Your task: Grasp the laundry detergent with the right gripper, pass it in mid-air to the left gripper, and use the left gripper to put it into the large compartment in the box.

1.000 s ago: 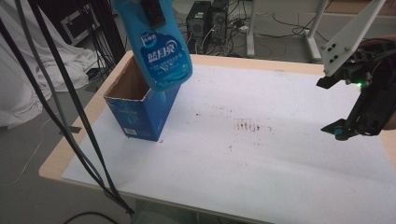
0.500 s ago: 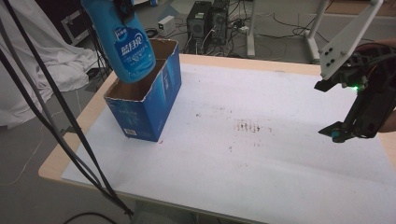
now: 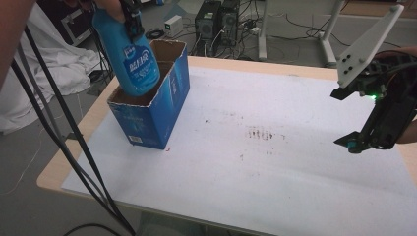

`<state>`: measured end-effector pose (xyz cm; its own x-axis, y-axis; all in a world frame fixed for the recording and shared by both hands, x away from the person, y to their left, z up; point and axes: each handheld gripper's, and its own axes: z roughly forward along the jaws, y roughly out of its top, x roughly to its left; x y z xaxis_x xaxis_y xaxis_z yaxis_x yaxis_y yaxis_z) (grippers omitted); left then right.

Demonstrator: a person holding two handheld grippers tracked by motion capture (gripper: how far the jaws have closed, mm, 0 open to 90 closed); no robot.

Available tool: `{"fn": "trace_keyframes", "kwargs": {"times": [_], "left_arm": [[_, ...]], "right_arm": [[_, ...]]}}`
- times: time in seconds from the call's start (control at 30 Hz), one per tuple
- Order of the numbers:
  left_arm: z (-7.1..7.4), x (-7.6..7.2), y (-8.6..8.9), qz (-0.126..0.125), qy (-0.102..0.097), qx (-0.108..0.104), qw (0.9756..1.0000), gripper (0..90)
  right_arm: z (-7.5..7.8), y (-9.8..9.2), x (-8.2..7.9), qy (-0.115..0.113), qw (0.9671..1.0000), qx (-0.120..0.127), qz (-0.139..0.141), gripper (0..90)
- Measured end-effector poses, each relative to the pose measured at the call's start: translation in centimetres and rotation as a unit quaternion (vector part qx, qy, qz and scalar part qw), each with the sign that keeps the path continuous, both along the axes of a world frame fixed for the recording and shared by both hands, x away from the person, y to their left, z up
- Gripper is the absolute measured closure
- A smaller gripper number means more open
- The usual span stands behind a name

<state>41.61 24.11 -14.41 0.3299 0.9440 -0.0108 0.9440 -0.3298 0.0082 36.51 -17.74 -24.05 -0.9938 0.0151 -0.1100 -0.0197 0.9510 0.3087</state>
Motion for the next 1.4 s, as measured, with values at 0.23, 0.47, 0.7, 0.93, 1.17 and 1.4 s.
{"fn": "trace_keyframes", "kwargs": {"times": [0.23,0.47,0.7,0.93,1.17,1.4], "left_arm": [[-3.8,0.4,-0.1,-0.04,0.022,0.005,0.9989,39.3],[-6.5,0.7,-0.3,-0.084,0.033,0.008,0.9958,39.3],[-9.2,0.8,-0.4,-0.141,0.027,0.015,0.9895,39.3],[-11.6,0.7,-0.8,-0.244,0.016,0.037,0.9688,39.2],[-13.6,0.5,-0.6,-0.295,0.014,0.035,0.9548,39.1],[-15.4,0.4,-0.3,-0.322,0.008,0.025,0.9463,39.1]], "right_arm": [[-0.1,0.0,0.1,0.0,1.0,0.002,-0.001,0.7],[-0.4,0.2,0.3,0.004,1.0,0.0,-0.002,0.7],[-0.7,0.6,0.3,0.009,1.0,-0.004,-0.002,0.7],[-1.1,1.0,0.4,0.012,0.9999,-0.007,0.0,0.7],[-1.3,1.2,0.5,0.014,0.9998,-0.012,-0.002,0.7],[-1.6,1.3,0.5,0.018,0.9997,-0.014,-0.003,0.7]]}}
